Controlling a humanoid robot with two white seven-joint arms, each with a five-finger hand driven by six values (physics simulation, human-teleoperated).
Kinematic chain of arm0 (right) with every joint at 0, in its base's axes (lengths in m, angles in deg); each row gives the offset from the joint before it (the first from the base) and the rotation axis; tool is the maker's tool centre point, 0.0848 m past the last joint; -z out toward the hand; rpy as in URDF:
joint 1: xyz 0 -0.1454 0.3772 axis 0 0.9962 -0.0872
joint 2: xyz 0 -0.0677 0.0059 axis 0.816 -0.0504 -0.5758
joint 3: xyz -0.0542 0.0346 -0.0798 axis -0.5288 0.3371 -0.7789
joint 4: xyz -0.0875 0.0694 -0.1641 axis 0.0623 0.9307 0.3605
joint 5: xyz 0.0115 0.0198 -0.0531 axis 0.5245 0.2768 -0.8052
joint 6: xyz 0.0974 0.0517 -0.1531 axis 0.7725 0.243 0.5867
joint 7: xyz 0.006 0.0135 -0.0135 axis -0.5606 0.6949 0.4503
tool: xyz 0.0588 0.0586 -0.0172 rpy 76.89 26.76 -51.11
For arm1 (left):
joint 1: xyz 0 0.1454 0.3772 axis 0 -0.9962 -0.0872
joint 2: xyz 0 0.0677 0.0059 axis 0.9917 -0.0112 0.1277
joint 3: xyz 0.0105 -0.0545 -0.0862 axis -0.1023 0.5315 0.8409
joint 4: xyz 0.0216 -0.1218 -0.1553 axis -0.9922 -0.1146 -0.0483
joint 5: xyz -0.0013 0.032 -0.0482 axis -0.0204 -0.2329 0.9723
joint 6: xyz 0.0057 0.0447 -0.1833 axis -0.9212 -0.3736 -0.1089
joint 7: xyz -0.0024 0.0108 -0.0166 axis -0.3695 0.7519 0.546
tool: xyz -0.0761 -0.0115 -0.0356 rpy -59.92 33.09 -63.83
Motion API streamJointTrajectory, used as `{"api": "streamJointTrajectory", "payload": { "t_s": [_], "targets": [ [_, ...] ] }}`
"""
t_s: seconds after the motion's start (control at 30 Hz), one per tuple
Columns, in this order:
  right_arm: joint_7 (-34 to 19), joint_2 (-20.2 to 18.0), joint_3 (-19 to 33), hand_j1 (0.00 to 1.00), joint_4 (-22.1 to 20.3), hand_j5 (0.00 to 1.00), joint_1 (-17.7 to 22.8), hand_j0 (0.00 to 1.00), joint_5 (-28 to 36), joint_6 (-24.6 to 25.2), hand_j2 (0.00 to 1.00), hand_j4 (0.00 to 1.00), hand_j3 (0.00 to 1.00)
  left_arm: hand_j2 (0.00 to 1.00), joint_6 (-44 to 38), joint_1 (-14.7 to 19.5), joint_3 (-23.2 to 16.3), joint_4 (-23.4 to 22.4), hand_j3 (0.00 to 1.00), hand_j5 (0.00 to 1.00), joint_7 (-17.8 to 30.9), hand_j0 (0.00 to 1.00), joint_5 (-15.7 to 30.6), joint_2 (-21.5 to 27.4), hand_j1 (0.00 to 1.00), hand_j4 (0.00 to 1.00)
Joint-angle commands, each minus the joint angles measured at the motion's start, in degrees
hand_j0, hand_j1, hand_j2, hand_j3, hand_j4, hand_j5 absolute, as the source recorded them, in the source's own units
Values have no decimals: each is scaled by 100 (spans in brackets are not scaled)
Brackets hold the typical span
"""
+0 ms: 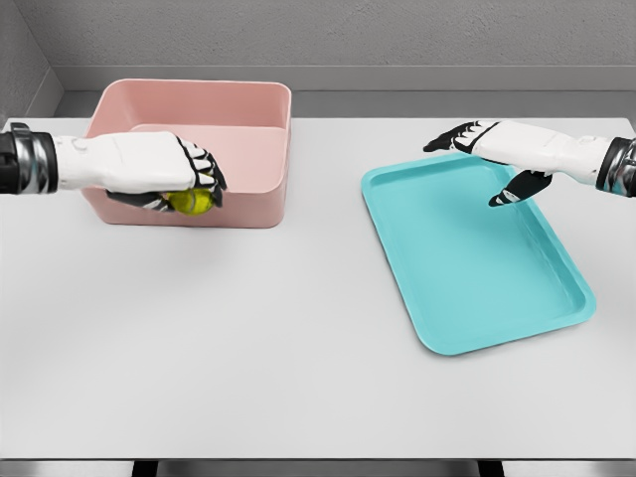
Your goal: Put the tennis from the blue tray into the pink basket with both arms
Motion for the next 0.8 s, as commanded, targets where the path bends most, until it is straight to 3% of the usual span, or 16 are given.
{"api": "streamJointTrajectory", "payload": {
  "t_s": [0.0, 0.63, 0.77],
  "targets": [
    [0, -5, 6, 100, -1, 100, 0, 100, 38, 12, 100, 100, 100, 58, -17, 9, 4, -122, 58, 58, 3, 58, 32, -63, 58, 58],
    [9, -5, 6, 100, -1, 100, 0, 100, 38, 12, 100, 100, 100, 58, -17, 457, 13, -1396, 58, 58, 3, 58, -38, -564, 58, 58],
    [0, -5, 6, 100, -1, 100, 0, 100, 38, 12, 100, 100, 100, 58, -17, 536, 13, -1915, 58, 58, 3, 58, -47, -872, 58, 58]
  ]
}}
